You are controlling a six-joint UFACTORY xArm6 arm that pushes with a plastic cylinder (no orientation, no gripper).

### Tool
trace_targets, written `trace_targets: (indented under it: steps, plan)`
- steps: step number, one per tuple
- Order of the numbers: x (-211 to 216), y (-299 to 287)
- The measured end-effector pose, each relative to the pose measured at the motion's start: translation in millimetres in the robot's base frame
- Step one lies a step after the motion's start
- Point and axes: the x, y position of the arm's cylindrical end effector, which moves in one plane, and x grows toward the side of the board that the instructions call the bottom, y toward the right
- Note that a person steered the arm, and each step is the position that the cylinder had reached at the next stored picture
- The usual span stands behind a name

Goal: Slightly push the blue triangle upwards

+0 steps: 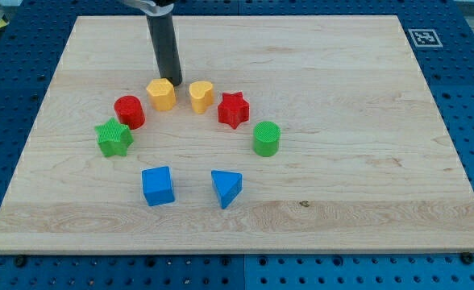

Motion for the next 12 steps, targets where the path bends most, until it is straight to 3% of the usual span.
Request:
trace_targets:
  steps: [7,9,10,12]
  plan:
    - [-34,7]
    - [-33,-91]
    - [-18,-145]
    - [125,-175]
